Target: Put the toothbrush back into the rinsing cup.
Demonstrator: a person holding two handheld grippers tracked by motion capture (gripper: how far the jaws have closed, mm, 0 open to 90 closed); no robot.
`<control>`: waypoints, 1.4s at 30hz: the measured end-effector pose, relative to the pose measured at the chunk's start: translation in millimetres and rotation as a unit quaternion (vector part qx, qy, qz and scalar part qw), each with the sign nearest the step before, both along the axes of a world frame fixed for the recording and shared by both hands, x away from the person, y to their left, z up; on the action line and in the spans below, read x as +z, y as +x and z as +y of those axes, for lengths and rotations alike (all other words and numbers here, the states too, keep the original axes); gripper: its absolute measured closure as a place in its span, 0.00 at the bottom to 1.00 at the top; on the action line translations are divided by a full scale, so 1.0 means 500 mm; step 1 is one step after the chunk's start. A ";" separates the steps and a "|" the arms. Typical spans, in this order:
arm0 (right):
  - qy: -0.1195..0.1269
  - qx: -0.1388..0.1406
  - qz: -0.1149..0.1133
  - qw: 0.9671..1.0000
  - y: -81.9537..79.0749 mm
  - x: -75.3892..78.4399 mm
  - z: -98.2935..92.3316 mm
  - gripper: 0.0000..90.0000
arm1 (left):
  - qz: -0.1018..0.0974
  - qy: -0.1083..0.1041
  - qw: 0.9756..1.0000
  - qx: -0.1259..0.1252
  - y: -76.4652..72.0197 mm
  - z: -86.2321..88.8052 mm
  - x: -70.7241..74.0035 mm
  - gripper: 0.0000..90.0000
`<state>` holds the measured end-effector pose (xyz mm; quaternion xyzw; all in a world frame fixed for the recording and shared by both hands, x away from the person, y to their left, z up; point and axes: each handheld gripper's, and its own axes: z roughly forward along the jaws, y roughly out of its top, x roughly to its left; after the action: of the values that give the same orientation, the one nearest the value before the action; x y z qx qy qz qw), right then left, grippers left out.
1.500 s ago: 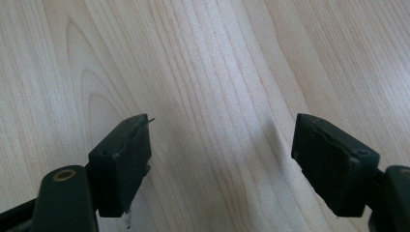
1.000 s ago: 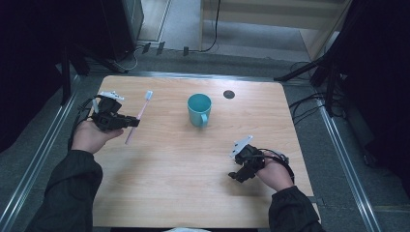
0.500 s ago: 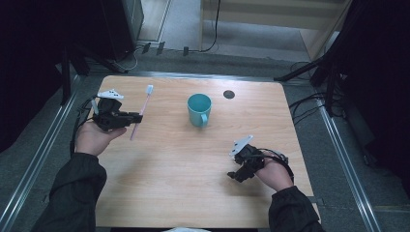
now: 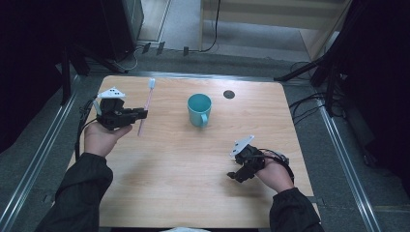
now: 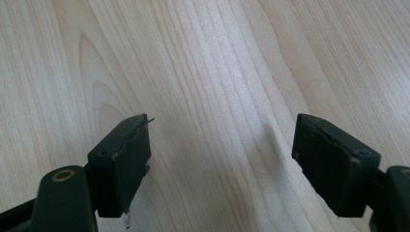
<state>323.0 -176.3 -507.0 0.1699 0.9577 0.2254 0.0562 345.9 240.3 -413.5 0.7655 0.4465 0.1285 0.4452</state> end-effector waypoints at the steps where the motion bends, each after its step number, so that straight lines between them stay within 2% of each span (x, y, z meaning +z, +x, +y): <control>1: 0.000 0.000 0.000 1.000 0.000 0.001 -0.001 0.24 | -0.001 0.004 1.000 -0.002 0.000 -0.003 0.000 0.88; 4: 0.003 -0.003 -0.001 1.000 -0.003 0.001 -0.004 0.24 | -0.007 0.006 1.000 -0.003 0.002 -0.015 0.000 0.88; 13: 0.011 -0.010 0.000 1.000 -0.008 -0.001 -0.012 0.24 | -0.019 -0.007 1.000 -0.005 0.014 -0.038 0.008 0.88; 17: 0.014 -0.013 0.000 1.000 -0.012 0.000 -0.015 0.24 | -0.024 -0.009 1.000 -0.013 0.020 -0.051 0.014 0.88; 24: 0.016 -0.017 -0.004 1.000 -0.021 0.000 -0.023 0.24 | -0.023 -0.008 0.999 -0.021 0.046 -0.080 0.021 0.88; 32: 0.020 -0.021 -0.004 1.000 -0.021 0.001 -0.029 0.24 | -0.027 -0.019 0.999 -0.020 0.079 -0.112 0.035 0.88; 42: 0.019 -0.019 -0.005 1.000 -0.021 0.002 -0.029 0.24 | -0.028 -0.009 0.999 -0.029 0.112 -0.156 0.055 0.88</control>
<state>312.3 -190.8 -506.3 0.1880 0.9496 0.2428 0.0622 402.1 162.4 -386.0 0.7699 0.4129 0.1328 0.4681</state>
